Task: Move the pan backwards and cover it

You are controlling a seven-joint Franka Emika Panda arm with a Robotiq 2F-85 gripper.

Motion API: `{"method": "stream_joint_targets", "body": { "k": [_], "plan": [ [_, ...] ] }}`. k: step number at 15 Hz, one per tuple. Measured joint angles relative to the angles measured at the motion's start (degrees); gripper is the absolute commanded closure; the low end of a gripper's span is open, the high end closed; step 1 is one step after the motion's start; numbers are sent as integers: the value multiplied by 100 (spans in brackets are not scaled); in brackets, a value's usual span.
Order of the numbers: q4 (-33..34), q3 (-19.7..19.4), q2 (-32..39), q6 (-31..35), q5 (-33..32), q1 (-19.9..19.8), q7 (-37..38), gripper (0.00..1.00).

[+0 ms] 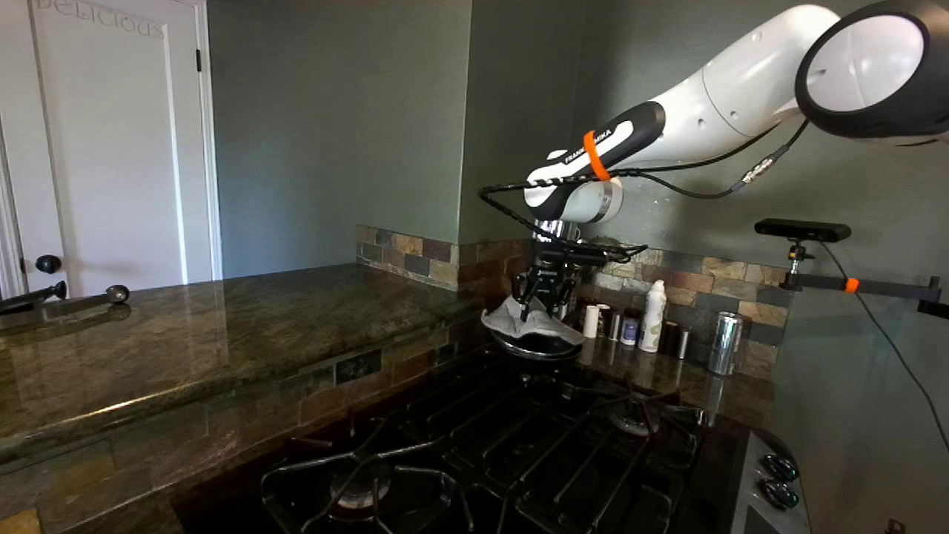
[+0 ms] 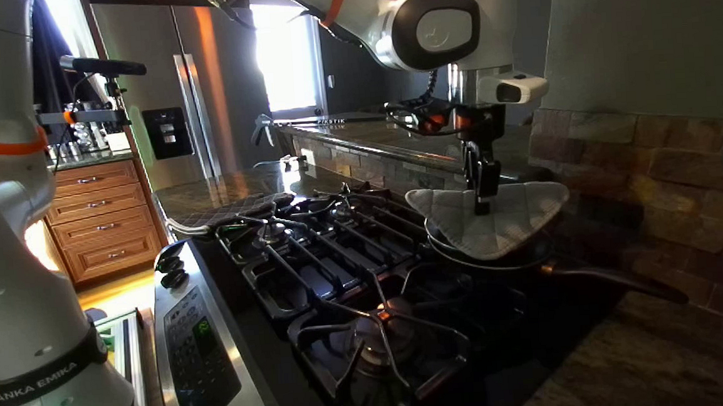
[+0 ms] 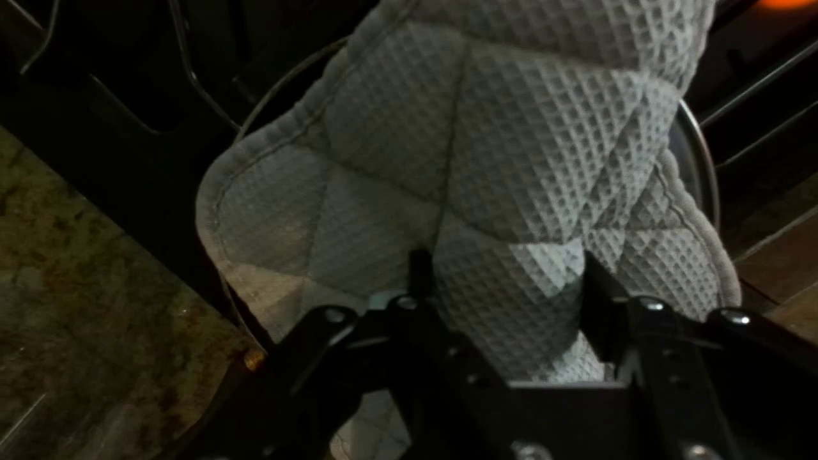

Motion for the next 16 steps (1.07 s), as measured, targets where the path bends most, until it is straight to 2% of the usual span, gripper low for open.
{"method": "stream_joint_targets", "body": {
  "k": [16],
  "plan": [
    [160, -41, 194, 0, -18, -5, 357, 70]
  ]
}}
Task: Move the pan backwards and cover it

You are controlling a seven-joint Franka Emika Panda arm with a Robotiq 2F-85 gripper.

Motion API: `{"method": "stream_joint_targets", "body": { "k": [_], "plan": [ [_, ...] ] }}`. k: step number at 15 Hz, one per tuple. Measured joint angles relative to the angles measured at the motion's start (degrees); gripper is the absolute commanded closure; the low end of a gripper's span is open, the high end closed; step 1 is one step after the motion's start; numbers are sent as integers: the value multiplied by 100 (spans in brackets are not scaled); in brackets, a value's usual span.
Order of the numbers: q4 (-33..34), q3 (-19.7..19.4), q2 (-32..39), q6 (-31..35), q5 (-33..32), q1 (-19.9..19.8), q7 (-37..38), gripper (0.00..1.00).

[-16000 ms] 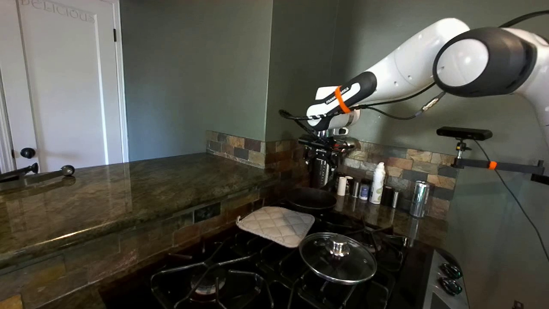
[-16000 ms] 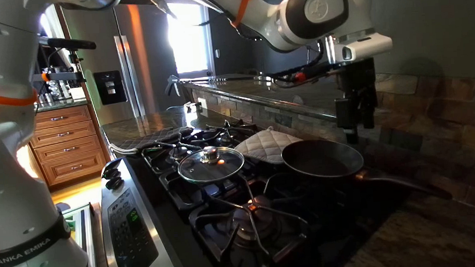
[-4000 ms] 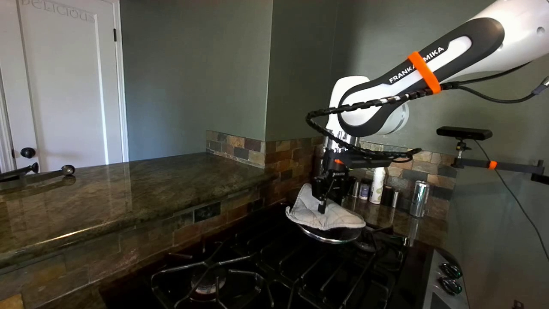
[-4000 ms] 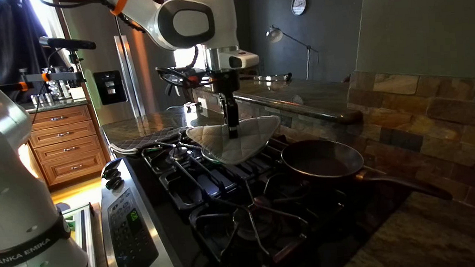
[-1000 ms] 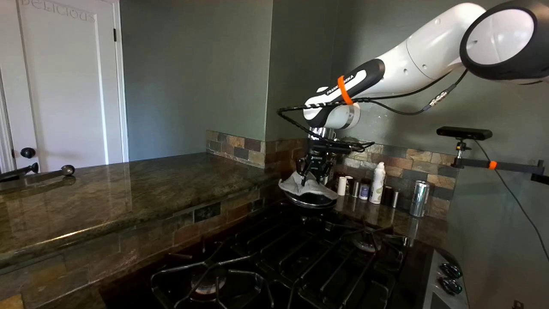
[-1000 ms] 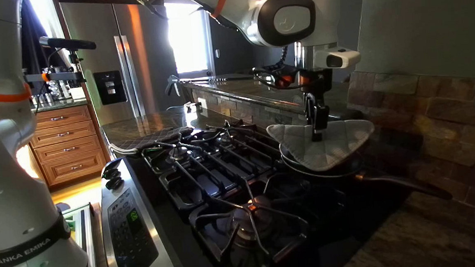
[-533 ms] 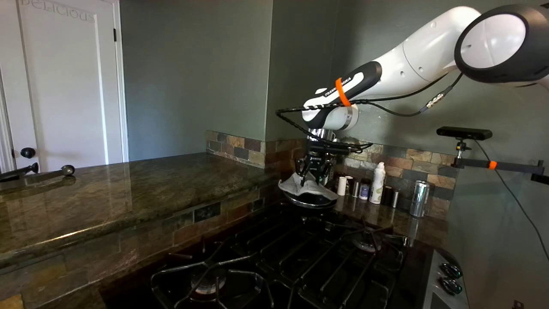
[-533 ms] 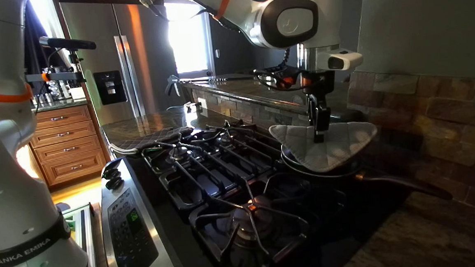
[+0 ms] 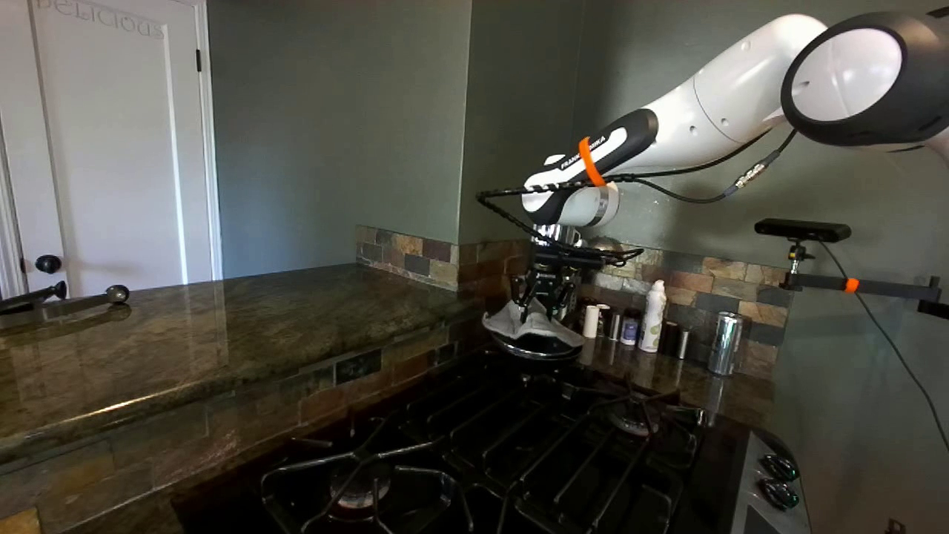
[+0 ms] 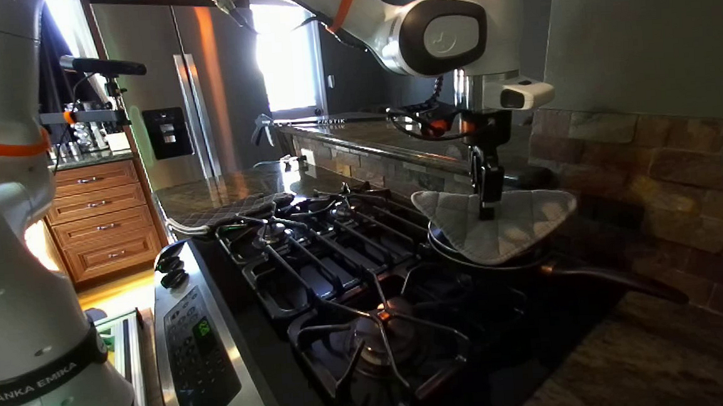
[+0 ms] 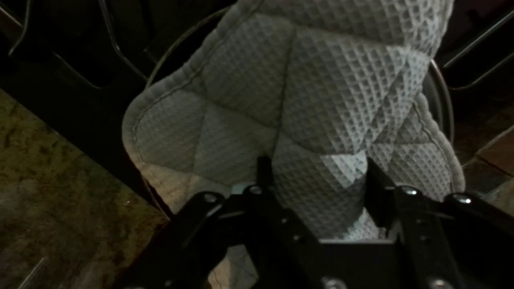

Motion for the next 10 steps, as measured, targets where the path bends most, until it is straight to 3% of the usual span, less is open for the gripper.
{"method": "stream_joint_targets", "body": {
  "k": [6, 7, 8, 9, 10],
  "plan": [
    [2, -46, 26, 0, -26, 0, 65, 70],
    [2, -46, 32, 0, -29, 0, 66, 42],
    [2, -46, 41, 0, -31, 1, 66, 35],
    [2, -46, 51, 0, -31, 1, 67, 17],
    [3, -47, 57, 0, -35, 1, 67, 16]
  ]
}}
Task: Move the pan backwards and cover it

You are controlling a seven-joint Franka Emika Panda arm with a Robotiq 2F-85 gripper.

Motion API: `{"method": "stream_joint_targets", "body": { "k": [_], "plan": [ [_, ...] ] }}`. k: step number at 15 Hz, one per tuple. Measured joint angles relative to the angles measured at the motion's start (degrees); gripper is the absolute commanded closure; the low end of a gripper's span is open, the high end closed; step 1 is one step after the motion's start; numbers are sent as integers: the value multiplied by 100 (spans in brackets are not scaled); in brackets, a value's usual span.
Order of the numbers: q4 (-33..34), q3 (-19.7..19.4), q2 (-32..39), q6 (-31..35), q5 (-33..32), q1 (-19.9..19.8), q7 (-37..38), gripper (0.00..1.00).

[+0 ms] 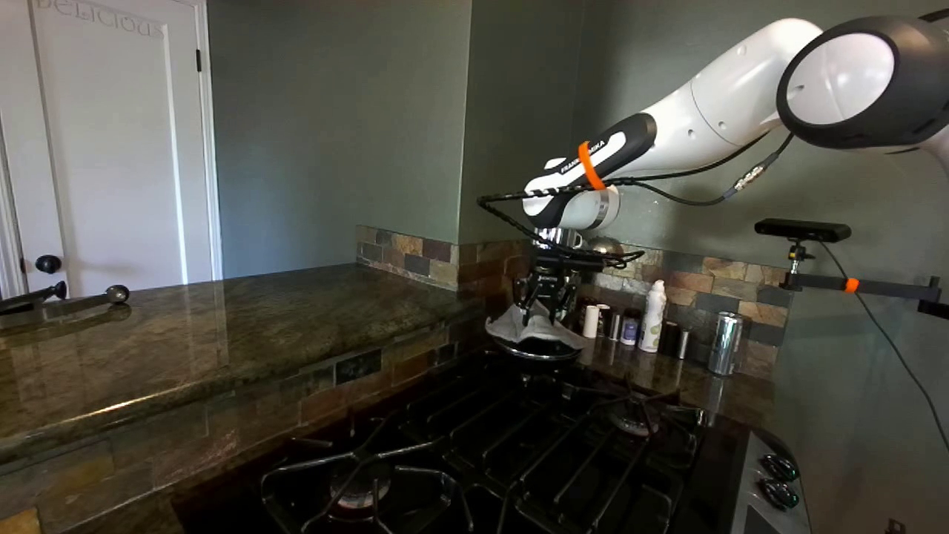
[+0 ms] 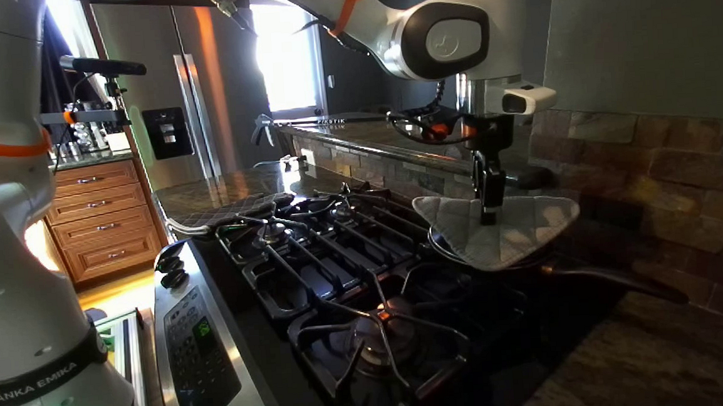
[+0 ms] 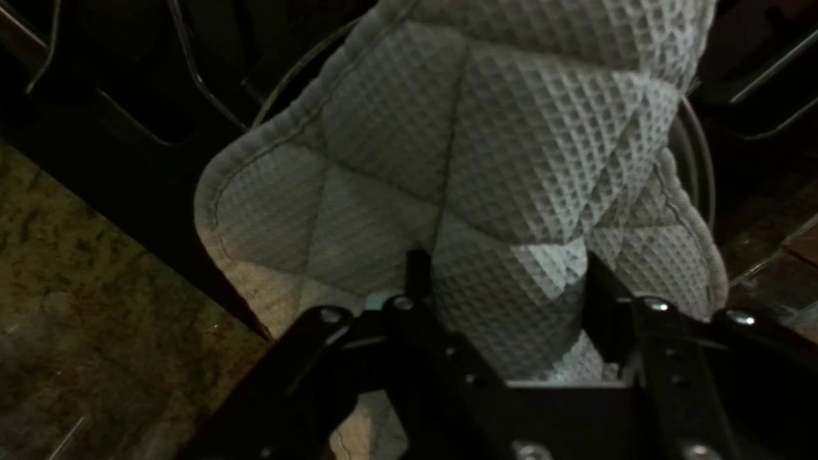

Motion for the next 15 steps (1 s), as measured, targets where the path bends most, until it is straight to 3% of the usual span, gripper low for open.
{"method": "stream_joint_targets", "body": {
  "k": [2, 3, 15],
  "plan": [
    [7, -6, -1, 0, -11, 0, 0, 1],
    [25, -7, -3, 0, -14, 0, 0, 0],
    [111, -24, -49, 0, -69, 2, 26, 0]
  ]
}}
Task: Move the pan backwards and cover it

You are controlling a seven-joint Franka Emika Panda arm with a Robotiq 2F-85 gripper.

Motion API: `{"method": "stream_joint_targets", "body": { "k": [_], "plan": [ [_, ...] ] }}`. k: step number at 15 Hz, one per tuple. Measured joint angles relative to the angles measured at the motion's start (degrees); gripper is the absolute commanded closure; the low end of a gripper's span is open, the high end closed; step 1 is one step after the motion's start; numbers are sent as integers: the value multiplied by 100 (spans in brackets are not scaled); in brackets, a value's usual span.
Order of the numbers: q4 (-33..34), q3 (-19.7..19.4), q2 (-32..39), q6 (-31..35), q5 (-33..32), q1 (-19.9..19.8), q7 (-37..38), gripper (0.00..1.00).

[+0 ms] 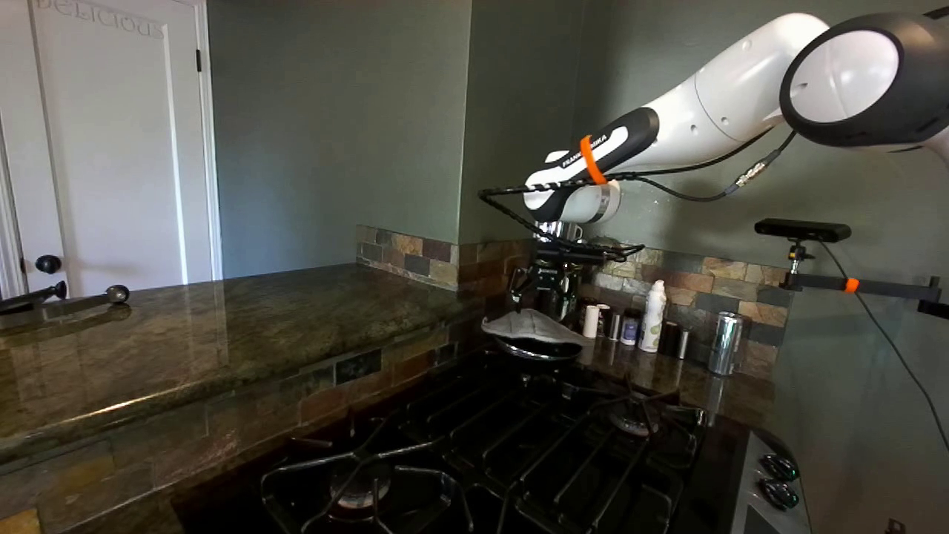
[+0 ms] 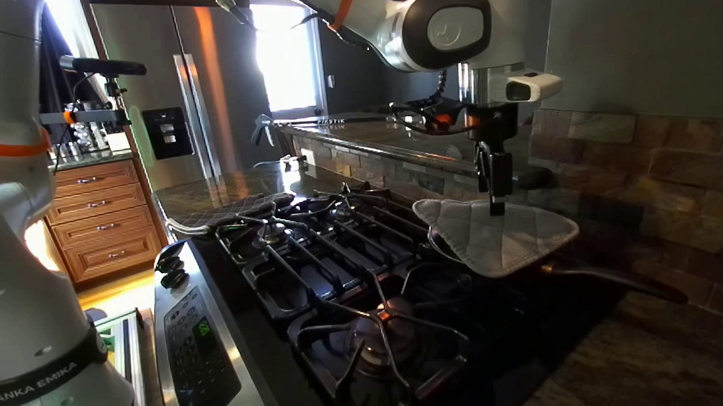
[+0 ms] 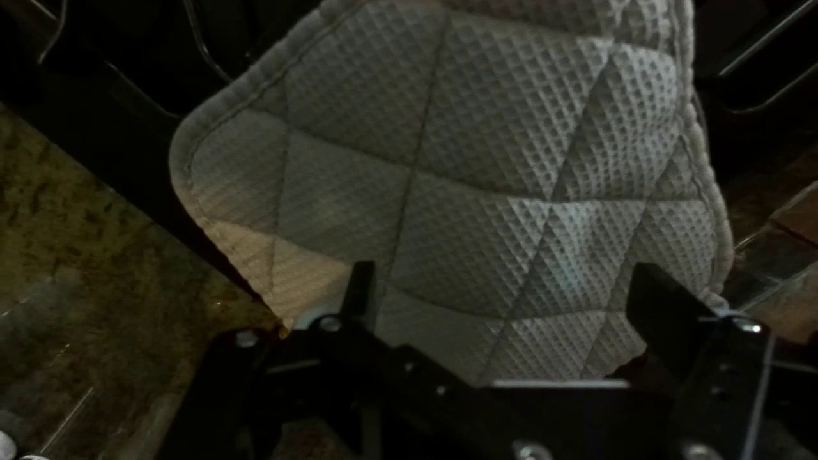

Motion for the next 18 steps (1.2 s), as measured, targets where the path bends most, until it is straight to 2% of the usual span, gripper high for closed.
{"method": "stream_joint_targets", "body": {
  "k": [2, 5, 8, 11, 18],
  "plan": [
    [0, -30, 1, 41, 0, -1, 29, 1],
    [1, -68, 15, 92, -7, -1, 90, 13],
    [1, -75, 57, 167, -7, -1, 119, 11],
    [2, -75, 117, 260, -7, 0, 134, 0],
    [-12, -70, 28, 270, -6, 7, 109, 0]
  ]
}}
